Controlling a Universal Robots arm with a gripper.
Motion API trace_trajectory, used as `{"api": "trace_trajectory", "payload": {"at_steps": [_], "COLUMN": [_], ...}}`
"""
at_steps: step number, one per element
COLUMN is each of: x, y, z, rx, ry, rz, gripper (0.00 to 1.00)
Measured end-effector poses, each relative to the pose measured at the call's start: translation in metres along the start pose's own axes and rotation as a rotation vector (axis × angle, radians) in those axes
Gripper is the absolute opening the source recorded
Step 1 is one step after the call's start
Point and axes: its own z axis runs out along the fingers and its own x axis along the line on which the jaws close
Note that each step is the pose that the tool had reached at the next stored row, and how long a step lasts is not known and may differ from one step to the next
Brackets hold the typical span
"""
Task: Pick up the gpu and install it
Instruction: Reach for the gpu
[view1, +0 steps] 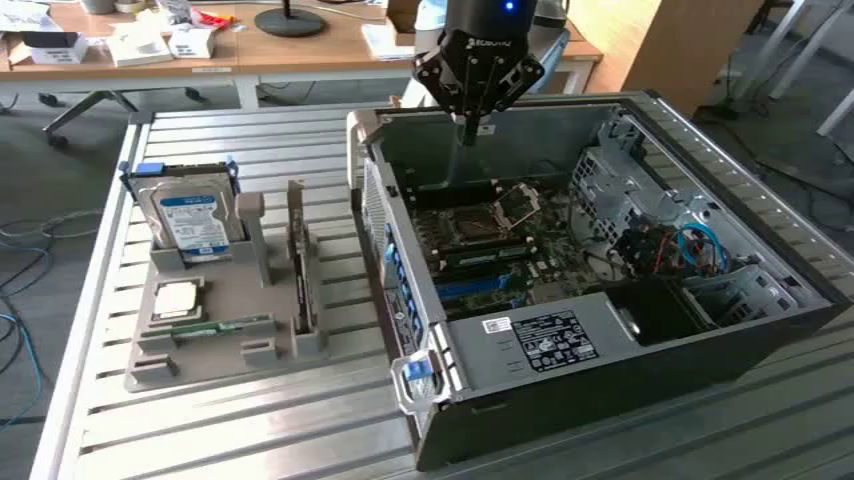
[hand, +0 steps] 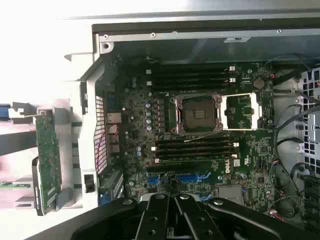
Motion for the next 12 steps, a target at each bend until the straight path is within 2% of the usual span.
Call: {"api": "trace_trajectory", "payload": {"at_steps": [12], "x": [0.0002], "y": [0.0000], "z": [0.0000], "rx": [-0.0001], "ry": [-0.0001], "rz": [0.000], "gripper": [0.11]}}
